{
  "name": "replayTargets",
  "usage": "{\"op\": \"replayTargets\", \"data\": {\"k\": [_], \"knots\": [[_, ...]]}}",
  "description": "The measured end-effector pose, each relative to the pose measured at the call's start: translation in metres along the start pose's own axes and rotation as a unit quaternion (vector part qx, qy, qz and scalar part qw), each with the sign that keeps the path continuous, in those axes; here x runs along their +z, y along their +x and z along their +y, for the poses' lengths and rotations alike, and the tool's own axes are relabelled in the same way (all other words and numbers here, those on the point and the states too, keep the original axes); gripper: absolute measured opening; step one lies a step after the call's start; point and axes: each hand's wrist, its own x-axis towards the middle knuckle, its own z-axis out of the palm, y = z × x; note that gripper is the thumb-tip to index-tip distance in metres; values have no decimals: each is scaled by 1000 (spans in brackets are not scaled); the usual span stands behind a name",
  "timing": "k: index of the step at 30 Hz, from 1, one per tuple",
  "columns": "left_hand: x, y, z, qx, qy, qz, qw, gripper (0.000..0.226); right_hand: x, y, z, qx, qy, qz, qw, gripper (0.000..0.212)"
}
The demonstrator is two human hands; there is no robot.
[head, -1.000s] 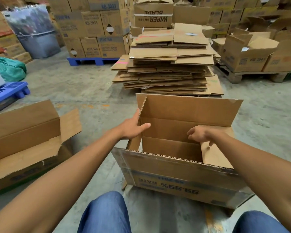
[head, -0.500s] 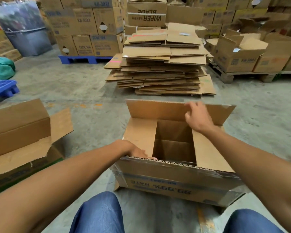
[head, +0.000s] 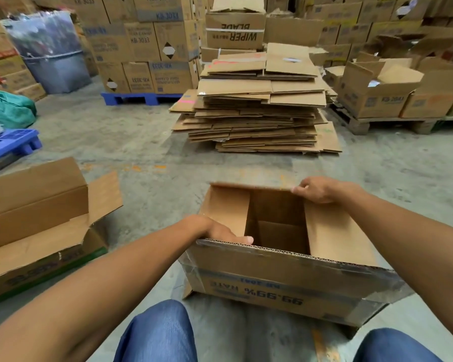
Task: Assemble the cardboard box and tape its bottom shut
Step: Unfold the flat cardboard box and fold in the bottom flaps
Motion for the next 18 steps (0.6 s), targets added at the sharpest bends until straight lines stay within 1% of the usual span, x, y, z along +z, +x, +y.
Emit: {"op": "replayTargets", "data": {"k": [1, 3, 5, 6, 8, 9, 12, 14, 15, 16, 18], "knots": [[-2, -2, -2, 13, -8, 10, 1000, 126, 3, -5, -1, -12, -14, -43, 999, 58], [-7, -5, -3, 32, -20, 33, 999, 124, 11, -11, 0, -26, -48, -106, 993, 55], [-11, -13, -2, 48, -33, 57, 997, 111, 20, -14, 3, -28, -65, -145, 987, 54], [-14, -16, -3, 61, -51, 56, 995, 105, 23, -17, 4, -24, -65, -160, 985, 56], [-23, -29, -3, 90, -86, 47, 991, 108, 25, -22, 5, -8, -51, -189, 981, 59], [-27, -37, -4, 104, -84, 42, 990, 108, 25, -24, 4, 6, -42, -204, 978, 60], [-37, -54, -6, 128, -27, 49, 990, 81, 19, -29, -2, 46, -30, -236, 970, 60], [-38, -58, -9, 133, -18, 56, 989, 62, 15, -29, -5, 53, -32, -241, 969, 57], [-37, -57, -10, 132, -7, 79, 988, 52, 13, -28, -7, 53, -34, -237, 969, 54], [-36, -54, -11, 132, 8, 119, 984, 44, 12, -27, -8, 55, -32, -232, 971, 53], [-34, -50, -11, 127, 27, 199, 971, 37, 8, -25, -8, 66, -12, -227, 971, 57]]}}
